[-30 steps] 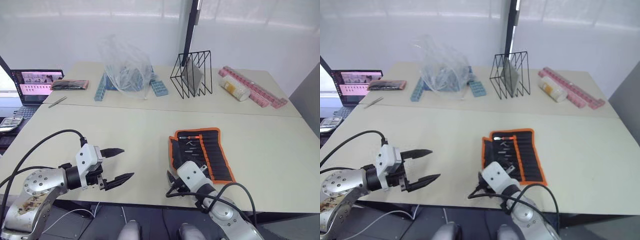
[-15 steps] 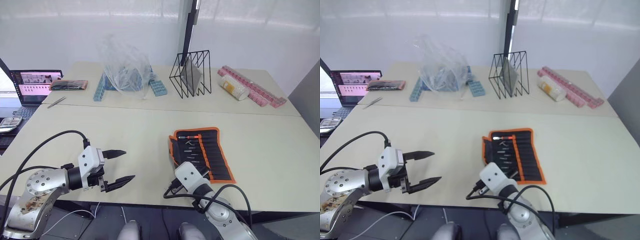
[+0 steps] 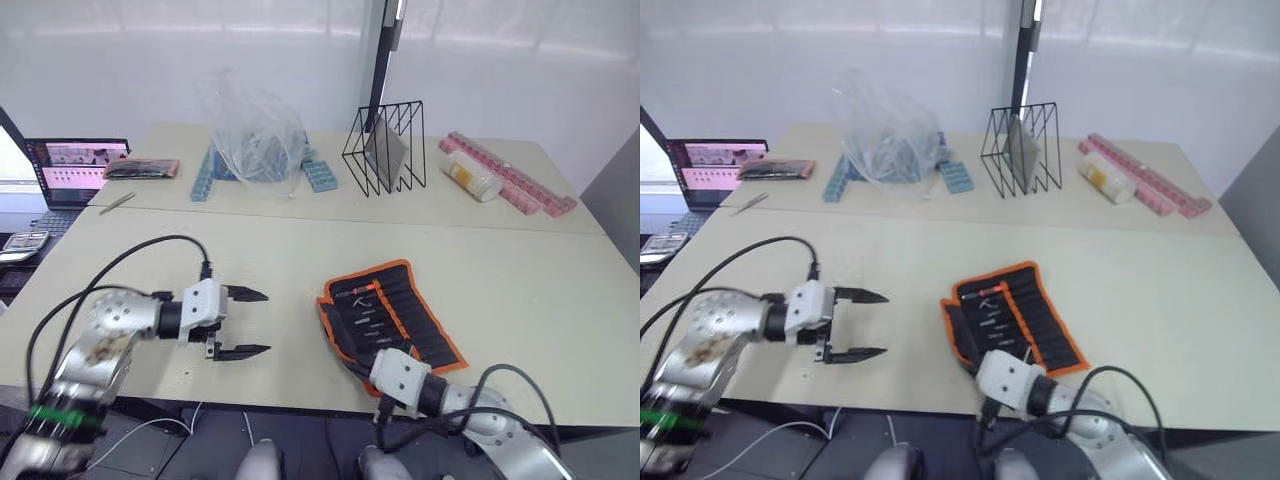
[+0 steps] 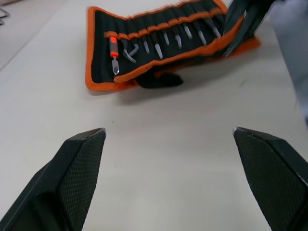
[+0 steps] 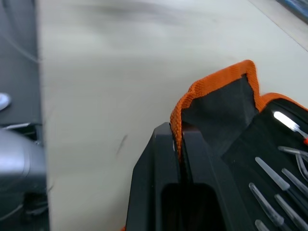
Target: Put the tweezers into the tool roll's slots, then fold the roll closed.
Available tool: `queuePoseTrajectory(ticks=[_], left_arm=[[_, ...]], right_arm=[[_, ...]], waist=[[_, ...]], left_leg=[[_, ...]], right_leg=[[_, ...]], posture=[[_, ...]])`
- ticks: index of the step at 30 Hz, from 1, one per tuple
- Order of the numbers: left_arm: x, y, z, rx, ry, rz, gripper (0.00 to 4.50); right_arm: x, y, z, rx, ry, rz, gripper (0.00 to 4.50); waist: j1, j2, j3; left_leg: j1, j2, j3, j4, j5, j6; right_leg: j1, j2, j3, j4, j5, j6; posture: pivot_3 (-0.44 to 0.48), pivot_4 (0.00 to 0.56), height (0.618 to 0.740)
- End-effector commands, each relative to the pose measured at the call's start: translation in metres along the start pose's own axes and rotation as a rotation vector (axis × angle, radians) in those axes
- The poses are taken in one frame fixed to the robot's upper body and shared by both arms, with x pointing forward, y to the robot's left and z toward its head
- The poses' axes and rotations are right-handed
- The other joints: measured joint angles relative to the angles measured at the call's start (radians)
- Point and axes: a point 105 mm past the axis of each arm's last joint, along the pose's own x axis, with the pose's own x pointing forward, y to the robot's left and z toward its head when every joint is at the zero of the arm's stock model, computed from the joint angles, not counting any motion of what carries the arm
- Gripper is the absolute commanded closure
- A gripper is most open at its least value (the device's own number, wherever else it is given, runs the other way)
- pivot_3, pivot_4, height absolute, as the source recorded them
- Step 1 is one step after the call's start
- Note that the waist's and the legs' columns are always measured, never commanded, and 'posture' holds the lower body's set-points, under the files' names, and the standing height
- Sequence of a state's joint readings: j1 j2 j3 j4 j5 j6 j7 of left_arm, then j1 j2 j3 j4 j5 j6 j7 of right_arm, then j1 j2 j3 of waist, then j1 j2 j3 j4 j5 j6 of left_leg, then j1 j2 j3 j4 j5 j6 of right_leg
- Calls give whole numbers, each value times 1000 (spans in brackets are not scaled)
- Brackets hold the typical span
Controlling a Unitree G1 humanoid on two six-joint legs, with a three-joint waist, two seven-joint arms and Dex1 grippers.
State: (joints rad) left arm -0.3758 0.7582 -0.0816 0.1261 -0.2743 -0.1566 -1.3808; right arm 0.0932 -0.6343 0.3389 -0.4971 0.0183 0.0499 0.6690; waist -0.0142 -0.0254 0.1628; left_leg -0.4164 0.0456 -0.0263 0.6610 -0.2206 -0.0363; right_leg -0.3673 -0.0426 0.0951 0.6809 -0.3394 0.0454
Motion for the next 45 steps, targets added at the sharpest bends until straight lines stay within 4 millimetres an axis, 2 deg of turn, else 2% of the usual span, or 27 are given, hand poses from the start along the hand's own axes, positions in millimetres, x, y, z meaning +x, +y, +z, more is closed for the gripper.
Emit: queuePoseTrajectory(ticks=[1,6,11,15,18,29,34,40,45], left_arm=[[13,10,-1,167,-11,-100,0],[50,34,9,298,-74,-196,0],[74,35,16,344,-130,-275,0],[80,33,15,373,-122,-313,0],[82,33,13,392,-111,-329,822],[94,30,14,396,-135,-346,4490],[87,25,5,386,-118,-342,4490],[75,18,-4,371,-99,-330,4490],[49,10,-14,316,-79,-242,4490]], right_arm=[[-5,2,9,-71,-67,80,4488],[-5,2,9,-117,-74,105,4488],[-6,1,9,-120,-65,65,4488],[-7,2,9,-116,-54,40,4488],[-9,3,8,-116,-46,28,4500],[-11,7,8,-121,-35,23,4500],[-12,-1,-1,-144,12,-1,4500],[-9,-14,-3,-172,19,-22,4500],[-3,-36,-7,-236,29,-52,4500]], waist=[[2,0,0],[3,-1,1],[-4,-1,1],[-5,-1,1],[0,-1,1],[0,-1,1],[0,-1,1],[-2,-1,1],[-10,-1,1]], left_leg=[[0,0,0,0,0,0],[-3,-1,-2,1,0,0],[-5,-2,-3,3,0,1],[-5,-2,-4,3,0,1],[-5,-2,-4,4,0,1],[-7,-3,-6,7,0,1],[-7,-3,-6,7,0,1],[-6,-3,-6,7,0,1],[-5,-2,-6,8,0,1]], right_leg=[[0,0,0,0,0,0],[-1,0,-1,1,0,0],[-2,0,-1,2,0,0],[-2,0,-1,3,0,0],[-2,0,-1,4,0,0],[-2,0,-2,5,0,0],[-2,0,-2,5,0,0],[-2,0,-2,7,0,0],[-2,0,-2,9,0,0]], posture=[[0,150,705],[0,150,705],[0,150,705],[0,150,705],[0,150,705],[0,150,705],[0,150,705],[0,150,705],[0,150,705]])
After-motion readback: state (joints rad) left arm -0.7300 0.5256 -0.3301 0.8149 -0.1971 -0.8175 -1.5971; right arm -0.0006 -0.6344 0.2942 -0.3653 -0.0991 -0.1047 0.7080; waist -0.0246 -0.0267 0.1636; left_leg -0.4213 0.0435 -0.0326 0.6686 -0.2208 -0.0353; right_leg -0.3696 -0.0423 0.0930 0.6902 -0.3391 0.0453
